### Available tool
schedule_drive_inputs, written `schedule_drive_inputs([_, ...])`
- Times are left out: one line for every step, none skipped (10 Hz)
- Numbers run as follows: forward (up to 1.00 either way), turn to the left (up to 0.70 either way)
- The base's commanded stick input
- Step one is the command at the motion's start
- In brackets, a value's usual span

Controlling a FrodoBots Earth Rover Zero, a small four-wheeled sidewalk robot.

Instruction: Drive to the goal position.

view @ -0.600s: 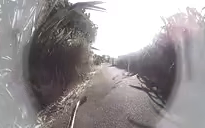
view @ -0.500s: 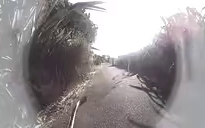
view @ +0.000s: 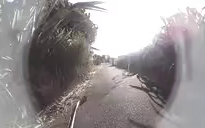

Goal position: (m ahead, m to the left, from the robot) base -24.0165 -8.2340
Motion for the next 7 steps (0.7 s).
schedule_drive_inputs([0.00, 0.68])
schedule_drive_inputs([0.00, 0.70])
schedule_drive_inputs([0.00, 0.70])
schedule_drive_inputs([0.00, 0.70])
schedule_drive_inputs([0.00, 0.70])
schedule_drive_inputs([0.00, 0.70])
schedule_drive_inputs([0.00, 0.70])
